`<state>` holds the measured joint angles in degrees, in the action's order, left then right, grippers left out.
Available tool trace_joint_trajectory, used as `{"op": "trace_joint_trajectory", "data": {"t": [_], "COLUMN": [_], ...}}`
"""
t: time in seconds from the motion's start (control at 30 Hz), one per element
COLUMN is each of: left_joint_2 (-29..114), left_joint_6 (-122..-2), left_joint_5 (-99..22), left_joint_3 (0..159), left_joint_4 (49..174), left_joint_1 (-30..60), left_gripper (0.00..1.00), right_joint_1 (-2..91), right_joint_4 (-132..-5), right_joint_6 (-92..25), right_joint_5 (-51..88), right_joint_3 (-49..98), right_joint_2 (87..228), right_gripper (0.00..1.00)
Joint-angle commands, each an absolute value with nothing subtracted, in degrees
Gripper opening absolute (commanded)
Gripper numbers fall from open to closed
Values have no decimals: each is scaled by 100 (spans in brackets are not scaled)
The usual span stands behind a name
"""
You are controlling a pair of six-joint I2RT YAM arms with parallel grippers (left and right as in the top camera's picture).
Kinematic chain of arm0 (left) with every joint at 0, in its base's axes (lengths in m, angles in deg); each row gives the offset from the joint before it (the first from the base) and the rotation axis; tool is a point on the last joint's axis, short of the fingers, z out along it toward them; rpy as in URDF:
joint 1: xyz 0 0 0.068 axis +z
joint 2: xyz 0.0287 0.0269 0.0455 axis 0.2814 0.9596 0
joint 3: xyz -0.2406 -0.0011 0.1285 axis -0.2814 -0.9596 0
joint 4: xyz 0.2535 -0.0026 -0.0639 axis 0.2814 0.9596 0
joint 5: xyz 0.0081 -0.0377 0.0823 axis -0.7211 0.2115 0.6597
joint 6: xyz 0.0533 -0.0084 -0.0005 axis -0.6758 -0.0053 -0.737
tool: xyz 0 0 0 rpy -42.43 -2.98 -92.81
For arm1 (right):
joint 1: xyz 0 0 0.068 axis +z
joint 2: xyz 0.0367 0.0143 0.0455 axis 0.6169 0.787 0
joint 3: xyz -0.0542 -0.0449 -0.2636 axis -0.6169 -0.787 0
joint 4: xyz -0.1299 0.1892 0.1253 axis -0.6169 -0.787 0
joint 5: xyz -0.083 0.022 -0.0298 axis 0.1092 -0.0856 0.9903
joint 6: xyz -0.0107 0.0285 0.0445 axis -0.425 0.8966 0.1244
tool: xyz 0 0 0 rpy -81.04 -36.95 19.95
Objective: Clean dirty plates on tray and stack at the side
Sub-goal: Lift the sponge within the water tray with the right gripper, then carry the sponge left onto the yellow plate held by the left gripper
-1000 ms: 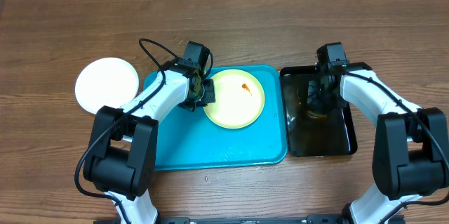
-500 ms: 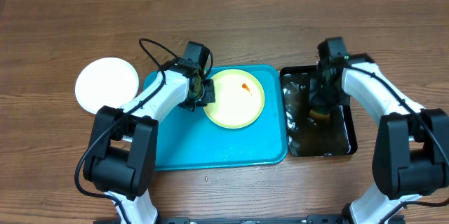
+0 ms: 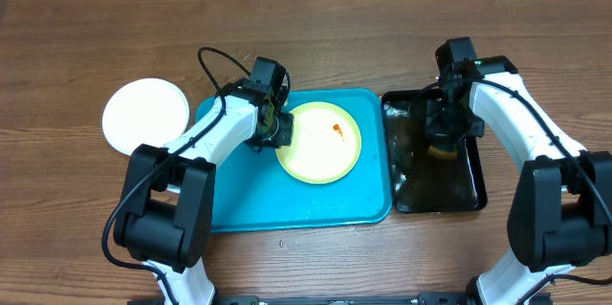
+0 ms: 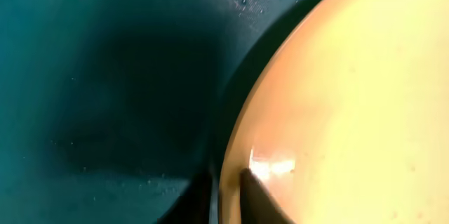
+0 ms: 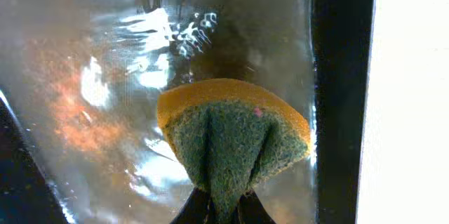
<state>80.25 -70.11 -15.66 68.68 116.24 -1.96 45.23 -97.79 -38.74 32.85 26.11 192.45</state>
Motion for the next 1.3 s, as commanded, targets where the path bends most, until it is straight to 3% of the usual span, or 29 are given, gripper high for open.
{"op": "trace_joint_trajectory", "data": {"t": [0.0,0.03,0.17,0.83,1.07,1.27], "left_joint_2": [7931,7931,7931,7931,7931,7931], "left_joint_6": [-7194,-7081,-6657,-6403,-6383,-6383], "left_joint_5": [-1534,-1536,-1660,-1877,-1877,-1877], "left_joint_3": [6892,6892,6892,6892,6892,6892], "left_joint_4": [11635,11635,11635,11680,11678,11678], "left_joint_1": [-205,-205,-205,-205,-203,-205], "left_gripper": [26,26,4,4,5,4], "right_joint_1": [4518,4523,4558,4949,5644,6501], "right_joint_4": [-9779,-9812,-9917,-10112,-10547,-10015], "right_joint_6": [-3896,-3894,-3888,-4001,-3995,-3997], "right_joint_5": [3423,3421,3401,2855,1827,2382], "right_joint_3": [2759,2794,2934,3046,4329,4449], "right_joint_2": [19223,19223,19223,19219,19219,19271], "right_gripper": [4,4,4,4,4,4]}}
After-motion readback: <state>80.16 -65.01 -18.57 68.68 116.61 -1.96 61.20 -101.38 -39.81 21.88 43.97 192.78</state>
